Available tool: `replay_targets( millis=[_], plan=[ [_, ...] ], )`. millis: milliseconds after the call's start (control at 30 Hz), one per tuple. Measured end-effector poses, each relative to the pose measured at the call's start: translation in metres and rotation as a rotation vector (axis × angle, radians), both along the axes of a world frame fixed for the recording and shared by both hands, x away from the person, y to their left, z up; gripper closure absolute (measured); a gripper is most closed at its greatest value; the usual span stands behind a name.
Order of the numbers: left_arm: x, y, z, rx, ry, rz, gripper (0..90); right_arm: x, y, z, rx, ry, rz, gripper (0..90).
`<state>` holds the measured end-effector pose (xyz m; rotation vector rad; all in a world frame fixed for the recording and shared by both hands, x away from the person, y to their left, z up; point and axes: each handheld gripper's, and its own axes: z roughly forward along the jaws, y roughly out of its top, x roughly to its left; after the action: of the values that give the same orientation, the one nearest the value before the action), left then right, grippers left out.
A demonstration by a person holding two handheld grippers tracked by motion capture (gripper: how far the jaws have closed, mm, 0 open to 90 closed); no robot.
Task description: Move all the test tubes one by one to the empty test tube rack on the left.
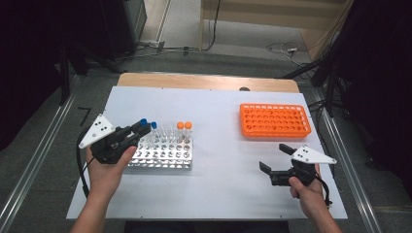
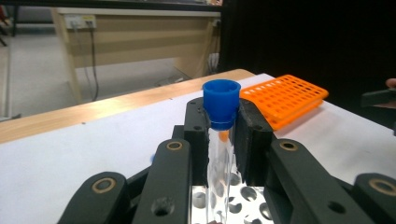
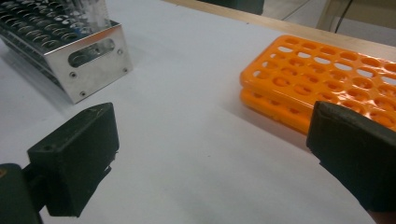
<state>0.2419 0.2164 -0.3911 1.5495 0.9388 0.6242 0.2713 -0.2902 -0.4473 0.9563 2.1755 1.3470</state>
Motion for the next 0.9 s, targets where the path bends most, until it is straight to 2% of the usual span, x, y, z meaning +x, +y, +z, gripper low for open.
replay_targets(
  millis=[167,300,567,733,900],
  plan=[
    [0.013,0.010,0.000,-0.020,0.005,0.050,77.0,0.005,-0.009,-0.003,0.001,0.009,-0.023,1.3],
    [0.027,0.012,-0.005,-0.018,0.020,0.083,77.0,0.007,-0.013,-0.005,0.003,0.009,-0.028,1.2],
    [0.050,0.010,-0.022,-0.038,0.044,0.139,77.0,0.008,-0.018,-0.005,0.014,0.001,-0.037,1.3],
    [0.058,0.004,-0.032,-0.028,0.057,0.164,77.0,0.009,-0.021,-0.006,0.022,0.001,-0.047,1.3],
    [0.059,0.001,-0.039,-0.011,0.064,0.179,77.0,0.009,-0.022,-0.006,0.022,-0.002,-0.044,1.3]
  ],
)
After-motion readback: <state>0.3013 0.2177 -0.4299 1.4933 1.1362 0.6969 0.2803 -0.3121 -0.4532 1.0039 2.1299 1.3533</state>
